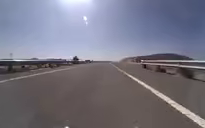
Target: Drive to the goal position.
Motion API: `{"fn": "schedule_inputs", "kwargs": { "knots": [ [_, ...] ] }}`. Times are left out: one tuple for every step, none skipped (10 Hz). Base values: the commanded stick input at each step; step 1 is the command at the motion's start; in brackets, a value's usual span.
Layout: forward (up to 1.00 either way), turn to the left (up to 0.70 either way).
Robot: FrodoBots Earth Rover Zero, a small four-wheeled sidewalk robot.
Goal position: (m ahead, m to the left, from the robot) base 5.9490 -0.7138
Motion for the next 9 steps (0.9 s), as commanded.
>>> {"fn": "schedule_inputs", "kwargs": {
  "knots": [
    [1.0,0.0],
    [1.0,0.0],
    [1.0,0.0],
    [1.0,0.0],
    [1.0,0.0],
    [1.0,0.0],
    [1.0,0.0],
    [1.0,0.0],
    [1.0,0.0]
  ]
}}
